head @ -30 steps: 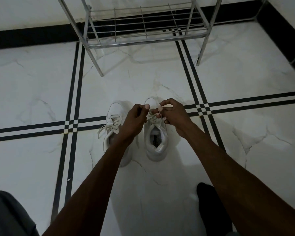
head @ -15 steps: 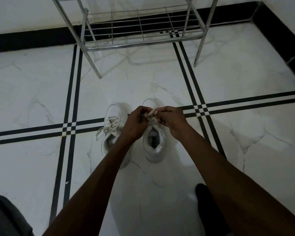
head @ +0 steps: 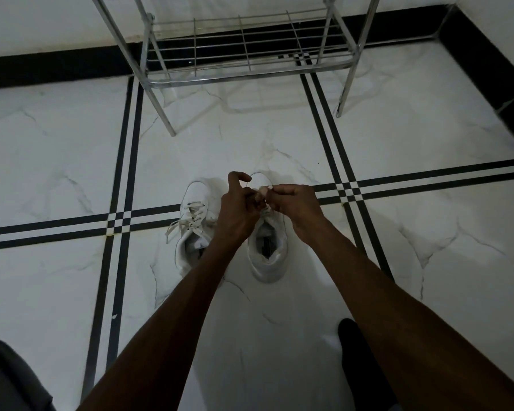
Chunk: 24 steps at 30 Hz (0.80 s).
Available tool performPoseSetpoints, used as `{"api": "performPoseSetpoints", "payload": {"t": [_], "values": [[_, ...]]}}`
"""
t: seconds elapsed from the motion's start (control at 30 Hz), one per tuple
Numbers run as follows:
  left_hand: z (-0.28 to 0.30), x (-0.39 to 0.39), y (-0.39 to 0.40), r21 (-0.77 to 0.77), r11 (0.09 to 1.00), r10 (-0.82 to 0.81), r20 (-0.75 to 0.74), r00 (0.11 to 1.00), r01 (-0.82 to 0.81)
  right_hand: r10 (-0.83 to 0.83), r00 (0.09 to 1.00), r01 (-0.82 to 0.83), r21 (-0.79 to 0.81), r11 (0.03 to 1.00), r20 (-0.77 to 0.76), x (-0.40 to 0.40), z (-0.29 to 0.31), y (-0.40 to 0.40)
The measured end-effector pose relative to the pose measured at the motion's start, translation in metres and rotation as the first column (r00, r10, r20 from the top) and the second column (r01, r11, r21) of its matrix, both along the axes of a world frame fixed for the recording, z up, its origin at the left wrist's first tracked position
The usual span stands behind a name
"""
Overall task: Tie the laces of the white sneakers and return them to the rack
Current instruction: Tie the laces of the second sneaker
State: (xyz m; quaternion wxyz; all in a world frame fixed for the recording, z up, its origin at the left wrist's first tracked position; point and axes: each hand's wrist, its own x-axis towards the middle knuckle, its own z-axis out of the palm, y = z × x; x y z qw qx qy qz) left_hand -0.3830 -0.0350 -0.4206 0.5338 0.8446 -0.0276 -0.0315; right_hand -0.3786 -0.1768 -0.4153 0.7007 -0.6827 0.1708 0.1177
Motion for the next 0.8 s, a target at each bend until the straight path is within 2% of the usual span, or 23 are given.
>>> {"api": "performPoseSetpoints", "payload": {"t": [0.13,0.2,0.27,0.37,0.43,0.5,0.57,0.63,0.7,0.8], "values": [[-0.006,0.0,0.008,-0.051,0.999,-0.007,-0.085,0.996,0.003,-0.169,0.978,0.189,0.18,0.965,-0.124,0.002,-0.004,0.004],[-0.009,0.0,0.014,-0.115,0.993,0.0,-0.143,0.99,-0.017,-0.175,0.968,0.22,0.282,0.934,-0.178,0.002,-0.007,0.002],[-0.01,0.001,0.017,-0.204,0.978,0.001,-0.195,0.981,-0.042,-0.101,0.982,0.15,0.339,0.929,-0.16,0.001,-0.009,-0.003],[-0.01,0.003,0.016,-0.25,0.966,-0.003,-0.25,0.968,-0.062,0.03,0.999,-0.018,0.291,0.957,-0.037,0.0,-0.005,-0.012],[-0.011,0.007,0.016,-0.259,0.964,-0.027,-0.289,0.957,-0.051,0.146,0.987,-0.156,0.16,0.975,0.071,0.001,-0.001,-0.017],[-0.009,0.009,0.017,-0.258,0.965,-0.039,-0.319,0.947,-0.047,0.277,0.951,-0.266,-0.094,0.959,0.136,0.005,0.003,-0.023],[-0.009,0.011,0.019,-0.241,0.969,-0.031,-0.322,0.946,-0.05,0.399,0.909,-0.318,-0.418,0.851,0.121,0.011,0.004,-0.025],[-0.01,0.011,0.02,-0.239,0.97,-0.035,-0.313,0.949,-0.043,0.475,0.875,-0.315,-0.637,0.703,0.092,0.015,0.004,-0.022],[-0.009,0.01,0.021,-0.249,0.968,-0.045,-0.298,0.953,-0.032,0.529,0.842,-0.278,-0.755,0.594,0.106,0.017,0.003,-0.016],[-0.006,0.009,0.022,-0.278,0.96,-0.044,-0.277,0.96,-0.036,0.511,0.844,-0.173,-0.819,0.548,0.163,0.016,0.001,-0.008]]}}
